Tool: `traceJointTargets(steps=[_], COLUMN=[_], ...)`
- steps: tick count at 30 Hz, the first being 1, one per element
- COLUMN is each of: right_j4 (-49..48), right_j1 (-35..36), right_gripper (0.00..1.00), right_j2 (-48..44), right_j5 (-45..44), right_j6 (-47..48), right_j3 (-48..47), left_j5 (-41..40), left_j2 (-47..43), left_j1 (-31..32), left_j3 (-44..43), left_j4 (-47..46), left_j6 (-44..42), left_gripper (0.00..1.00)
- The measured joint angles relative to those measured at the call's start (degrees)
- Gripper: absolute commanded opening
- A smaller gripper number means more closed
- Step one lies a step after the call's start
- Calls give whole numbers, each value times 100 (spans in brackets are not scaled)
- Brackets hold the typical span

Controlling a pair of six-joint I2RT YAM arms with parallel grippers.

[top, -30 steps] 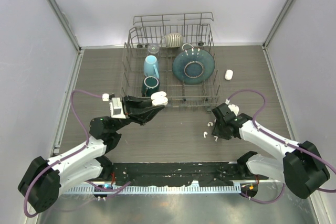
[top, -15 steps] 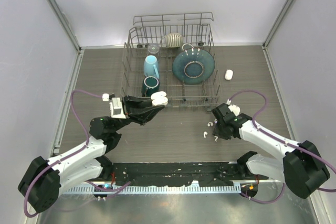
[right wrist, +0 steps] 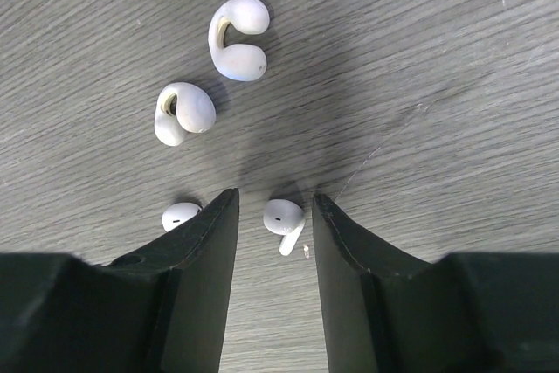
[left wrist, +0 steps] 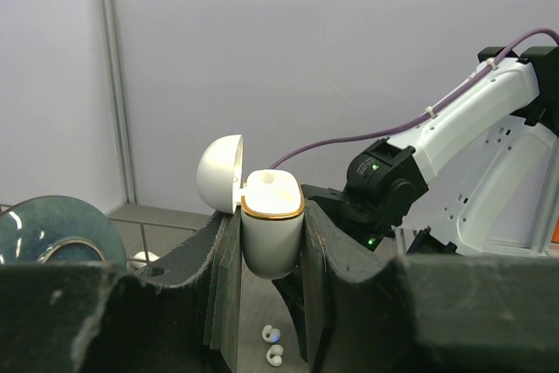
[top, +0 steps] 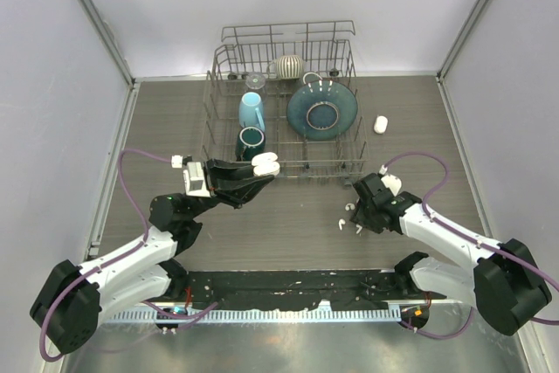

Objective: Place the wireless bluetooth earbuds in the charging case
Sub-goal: Pick up the earbud from the center of the board.

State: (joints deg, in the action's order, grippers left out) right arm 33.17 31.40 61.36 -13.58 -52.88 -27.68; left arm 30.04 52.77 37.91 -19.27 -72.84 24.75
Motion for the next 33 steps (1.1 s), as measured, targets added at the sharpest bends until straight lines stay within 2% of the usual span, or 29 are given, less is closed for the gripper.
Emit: traceJointTargets(steps=[7,21,30,33], right_j4=[-4,52,107,116], right_j1=[15,136,162,162], right_gripper=[40,40,29,21], right_j2=[4,33,208,208], right_j5=[13,-28,-72,-87], right_j6=[168,354,369,367], right_j3=[0,-17,-116,-116], left_j5=[0,-2,-2,-2], left_j2=[-2,-2,-2,-2], left_j1=[0,0,0,0], left_j3=[0,0,0,0], left_j4=[44,50,70,70], left_j6=[-22,-96,-96,-96], left_gripper=[0,0,0,0])
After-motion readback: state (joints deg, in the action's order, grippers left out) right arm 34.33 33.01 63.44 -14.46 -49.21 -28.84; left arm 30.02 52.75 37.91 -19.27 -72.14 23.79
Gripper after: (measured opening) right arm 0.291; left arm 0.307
